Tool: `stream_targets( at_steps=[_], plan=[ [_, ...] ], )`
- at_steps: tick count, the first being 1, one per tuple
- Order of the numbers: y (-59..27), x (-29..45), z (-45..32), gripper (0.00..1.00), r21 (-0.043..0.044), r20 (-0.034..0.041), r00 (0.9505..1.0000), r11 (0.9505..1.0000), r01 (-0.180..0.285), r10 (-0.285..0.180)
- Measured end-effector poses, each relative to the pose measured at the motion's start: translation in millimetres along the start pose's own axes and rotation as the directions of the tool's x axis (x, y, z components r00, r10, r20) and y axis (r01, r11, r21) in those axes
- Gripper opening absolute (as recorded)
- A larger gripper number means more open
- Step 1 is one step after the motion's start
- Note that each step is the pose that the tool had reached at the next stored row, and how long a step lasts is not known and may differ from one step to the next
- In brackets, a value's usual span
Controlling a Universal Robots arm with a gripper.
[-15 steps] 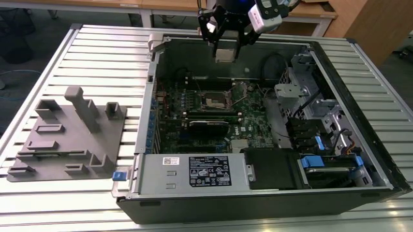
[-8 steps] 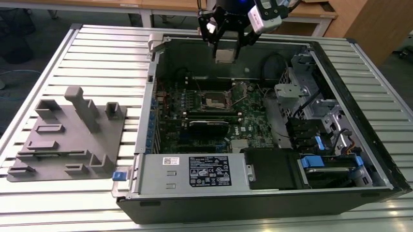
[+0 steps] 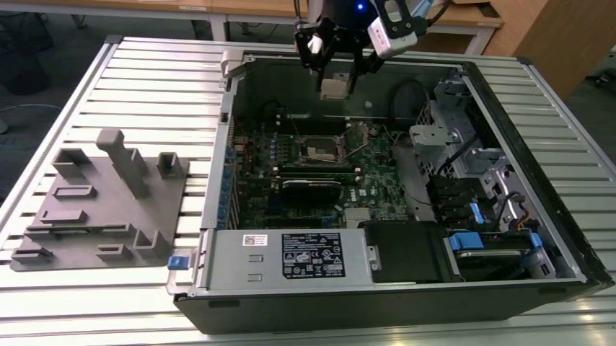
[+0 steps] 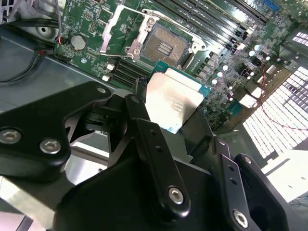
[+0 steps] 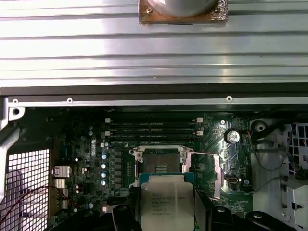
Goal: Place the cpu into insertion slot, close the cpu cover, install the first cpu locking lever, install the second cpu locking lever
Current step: 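Place the cpu into insertion slot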
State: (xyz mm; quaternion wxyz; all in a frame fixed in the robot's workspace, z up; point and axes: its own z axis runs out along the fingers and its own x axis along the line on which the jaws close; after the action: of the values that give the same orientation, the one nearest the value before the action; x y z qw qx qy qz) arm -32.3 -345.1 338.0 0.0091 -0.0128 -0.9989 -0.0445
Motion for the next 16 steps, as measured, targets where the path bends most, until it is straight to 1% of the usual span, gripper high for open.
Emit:
stream_targets(
  at_steps=[5,10,16],
  plan=[
    [-0.6,-0.1,6.9,0.54,0.0001,0.0,1.0,1.0,0.0,0.0],
    [-0.8,-0.2,9.3,0.54,-0.0001,0.0001,1.0,1.0,0.0,0.0],
    [-1.5,-0.2,17.0,0.54,0.0004,0.0017,1.0,1.0,0.0,0.0]
  ],
)
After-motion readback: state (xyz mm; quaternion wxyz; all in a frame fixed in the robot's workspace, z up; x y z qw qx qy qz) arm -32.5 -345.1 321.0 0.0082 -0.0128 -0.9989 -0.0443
